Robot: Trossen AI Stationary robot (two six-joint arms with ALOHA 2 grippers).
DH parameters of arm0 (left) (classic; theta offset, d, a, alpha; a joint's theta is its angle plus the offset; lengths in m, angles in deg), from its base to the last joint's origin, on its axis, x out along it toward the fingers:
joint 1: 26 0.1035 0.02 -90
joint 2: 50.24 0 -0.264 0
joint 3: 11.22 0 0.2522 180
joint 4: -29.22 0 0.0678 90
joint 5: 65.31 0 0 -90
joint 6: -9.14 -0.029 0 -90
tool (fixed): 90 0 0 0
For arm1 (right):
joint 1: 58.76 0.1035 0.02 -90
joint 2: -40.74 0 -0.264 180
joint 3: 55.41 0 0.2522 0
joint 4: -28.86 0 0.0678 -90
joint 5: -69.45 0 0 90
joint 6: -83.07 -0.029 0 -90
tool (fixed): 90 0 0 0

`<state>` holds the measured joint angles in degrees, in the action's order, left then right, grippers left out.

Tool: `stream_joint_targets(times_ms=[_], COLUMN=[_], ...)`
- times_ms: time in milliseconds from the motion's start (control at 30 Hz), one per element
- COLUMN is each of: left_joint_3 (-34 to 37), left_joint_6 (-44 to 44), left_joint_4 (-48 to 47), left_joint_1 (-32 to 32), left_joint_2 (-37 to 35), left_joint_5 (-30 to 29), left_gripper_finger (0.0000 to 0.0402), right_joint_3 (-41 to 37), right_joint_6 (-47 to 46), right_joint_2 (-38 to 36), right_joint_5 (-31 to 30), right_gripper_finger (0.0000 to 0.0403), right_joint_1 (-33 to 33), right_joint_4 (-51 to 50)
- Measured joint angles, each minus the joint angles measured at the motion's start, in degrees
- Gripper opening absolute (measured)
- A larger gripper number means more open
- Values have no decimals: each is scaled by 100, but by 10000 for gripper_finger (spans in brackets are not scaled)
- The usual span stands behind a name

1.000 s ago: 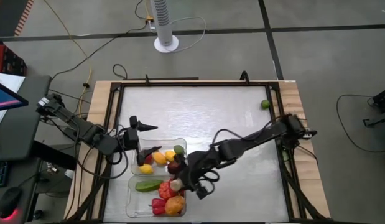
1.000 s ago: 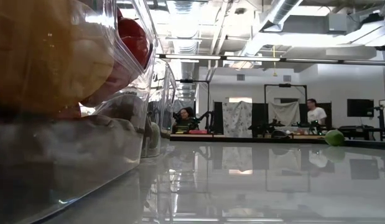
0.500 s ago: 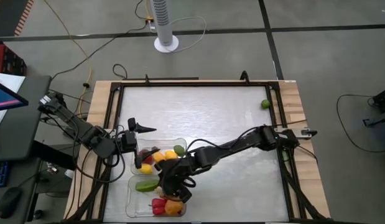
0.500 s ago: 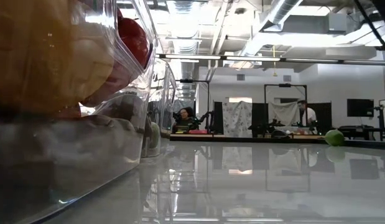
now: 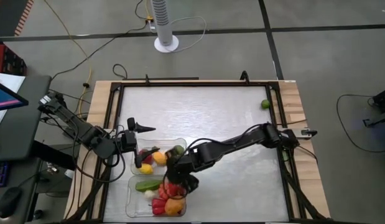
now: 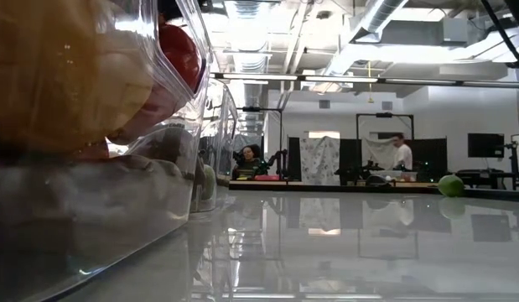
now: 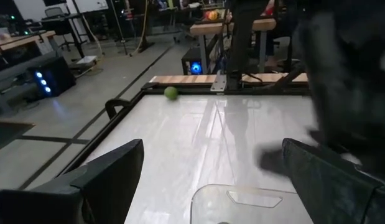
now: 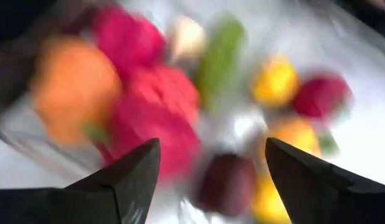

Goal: Sort produce into baskets
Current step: Put the green lemon into the top transparent bin

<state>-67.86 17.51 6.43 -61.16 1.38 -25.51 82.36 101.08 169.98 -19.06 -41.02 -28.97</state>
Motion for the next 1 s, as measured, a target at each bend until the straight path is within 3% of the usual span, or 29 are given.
stream_joint_targets(times_ms=[67, 200, 300, 533, 733, 833, 1000], left_joint_3=[0, 0, 0, 0, 0, 0, 0], left_joint_6=[64, 98, 154, 216, 49, 47, 45], left_joint_4=[-78, -121, -163, -247, -250, -248, -248], left_joint_1=[-22, -88, -157, -191, -187, -187, -187], left_joint_2=[0, 0, 0, 0, 0, 0, 0], left_joint_5=[0, -2, 2, -6, -9, -11, -15], left_gripper_finger=[368, 368, 368, 368, 368, 368, 368], right_joint_3=[-2, -624, -1599, -4356, -5986, -6315, -6364], right_joint_6=[-178, -621, -749, -962, -1193, -1865, -2981], right_joint_2=[-128, -593, -1209, -3135, -4287, -4444, -4102], right_joint_5=[-503, -749, -1362, -2576, -3772, -3728, -3580], right_gripper_finger=[316, 308, 305, 304, 304, 304, 304], right_joint_1=[-67, -261, -377, -899, -1652, -2360, -3572], right_joint_4=[-596, -1054, -829, 708, 730, 170, -1215])
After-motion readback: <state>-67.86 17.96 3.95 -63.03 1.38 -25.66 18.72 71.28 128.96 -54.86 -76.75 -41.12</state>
